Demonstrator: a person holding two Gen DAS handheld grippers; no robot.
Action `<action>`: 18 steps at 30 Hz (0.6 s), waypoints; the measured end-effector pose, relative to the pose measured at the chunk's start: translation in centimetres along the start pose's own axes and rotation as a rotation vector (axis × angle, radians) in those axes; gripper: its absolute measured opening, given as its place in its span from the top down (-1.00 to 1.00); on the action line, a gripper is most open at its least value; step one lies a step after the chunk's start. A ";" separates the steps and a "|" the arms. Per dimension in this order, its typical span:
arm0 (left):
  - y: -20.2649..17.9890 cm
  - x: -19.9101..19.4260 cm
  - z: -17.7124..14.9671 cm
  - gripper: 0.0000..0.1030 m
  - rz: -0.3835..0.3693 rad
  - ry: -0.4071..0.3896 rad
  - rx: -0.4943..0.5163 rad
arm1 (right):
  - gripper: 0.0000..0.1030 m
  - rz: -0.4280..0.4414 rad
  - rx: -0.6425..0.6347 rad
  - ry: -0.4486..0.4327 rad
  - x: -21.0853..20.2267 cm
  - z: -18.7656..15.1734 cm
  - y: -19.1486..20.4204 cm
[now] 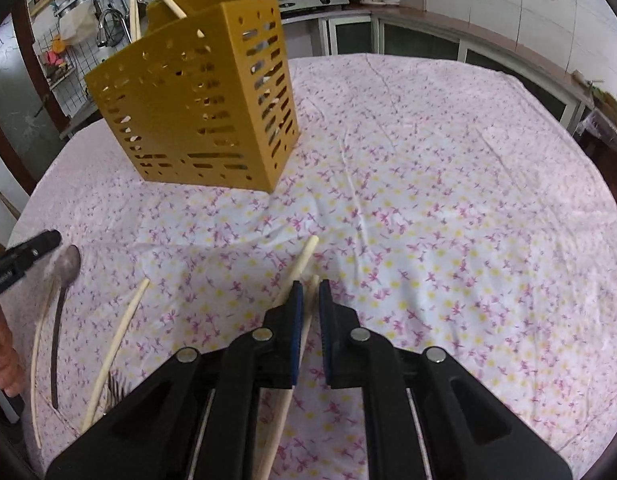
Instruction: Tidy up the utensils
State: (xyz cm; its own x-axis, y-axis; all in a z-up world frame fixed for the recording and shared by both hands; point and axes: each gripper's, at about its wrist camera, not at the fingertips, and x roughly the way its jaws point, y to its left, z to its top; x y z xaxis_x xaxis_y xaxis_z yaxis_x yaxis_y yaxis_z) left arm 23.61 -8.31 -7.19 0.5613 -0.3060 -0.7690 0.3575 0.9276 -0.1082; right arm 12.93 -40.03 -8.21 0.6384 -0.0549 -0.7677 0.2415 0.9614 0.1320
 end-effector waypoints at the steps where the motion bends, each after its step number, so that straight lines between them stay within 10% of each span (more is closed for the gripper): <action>1: 0.1 0.3 -0.1 0.36 0.002 0.006 -0.001 | 0.83 -0.009 -0.012 0.001 0.1 0.0 0.2; 18: -1.0 0.4 -0.2 0.28 -0.062 0.051 -0.020 | 0.82 -0.001 -0.013 0.003 0.3 0.1 0.2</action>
State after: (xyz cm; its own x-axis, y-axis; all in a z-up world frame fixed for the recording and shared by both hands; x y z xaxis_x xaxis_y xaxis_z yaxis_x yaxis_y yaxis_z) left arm 23.34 -9.36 -7.49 0.4994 -0.3522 -0.7915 0.3749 0.9115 -0.1691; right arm 13.24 -39.89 -8.33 0.6362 -0.0548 -0.7695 0.2323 0.9648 0.1234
